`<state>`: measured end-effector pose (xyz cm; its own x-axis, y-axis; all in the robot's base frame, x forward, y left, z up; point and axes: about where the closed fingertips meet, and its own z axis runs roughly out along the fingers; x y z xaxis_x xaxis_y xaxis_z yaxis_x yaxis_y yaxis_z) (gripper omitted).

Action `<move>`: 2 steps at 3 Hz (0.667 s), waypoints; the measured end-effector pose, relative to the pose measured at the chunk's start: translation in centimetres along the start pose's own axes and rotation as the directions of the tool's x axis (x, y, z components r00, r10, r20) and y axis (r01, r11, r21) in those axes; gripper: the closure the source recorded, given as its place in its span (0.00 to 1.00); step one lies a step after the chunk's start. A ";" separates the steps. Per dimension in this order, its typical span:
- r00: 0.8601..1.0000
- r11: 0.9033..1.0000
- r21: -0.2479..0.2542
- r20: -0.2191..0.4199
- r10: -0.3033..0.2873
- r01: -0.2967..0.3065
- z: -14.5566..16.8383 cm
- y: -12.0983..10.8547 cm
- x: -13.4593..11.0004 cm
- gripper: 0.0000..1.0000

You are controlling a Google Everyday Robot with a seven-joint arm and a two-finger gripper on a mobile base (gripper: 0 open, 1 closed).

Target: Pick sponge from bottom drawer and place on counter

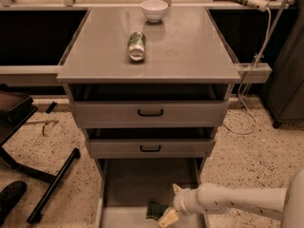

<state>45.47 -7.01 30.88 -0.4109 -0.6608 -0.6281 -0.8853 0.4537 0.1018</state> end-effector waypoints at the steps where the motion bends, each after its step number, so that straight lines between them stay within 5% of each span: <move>1: 1.000 1.000 0.005 -0.005 0.004 -0.004 0.8 -0.2 0.2 0.00; 2: 1.000 0.998 0.062 -0.015 0.011 -0.010 2.6 -2.0 1.8 0.00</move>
Offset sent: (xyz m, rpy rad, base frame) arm 0.0477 -0.0237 -0.0669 -0.0895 -0.1117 -0.1425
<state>47.08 -7.53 27.51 -0.4240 -0.6645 -0.6153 -0.8658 0.4967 0.0603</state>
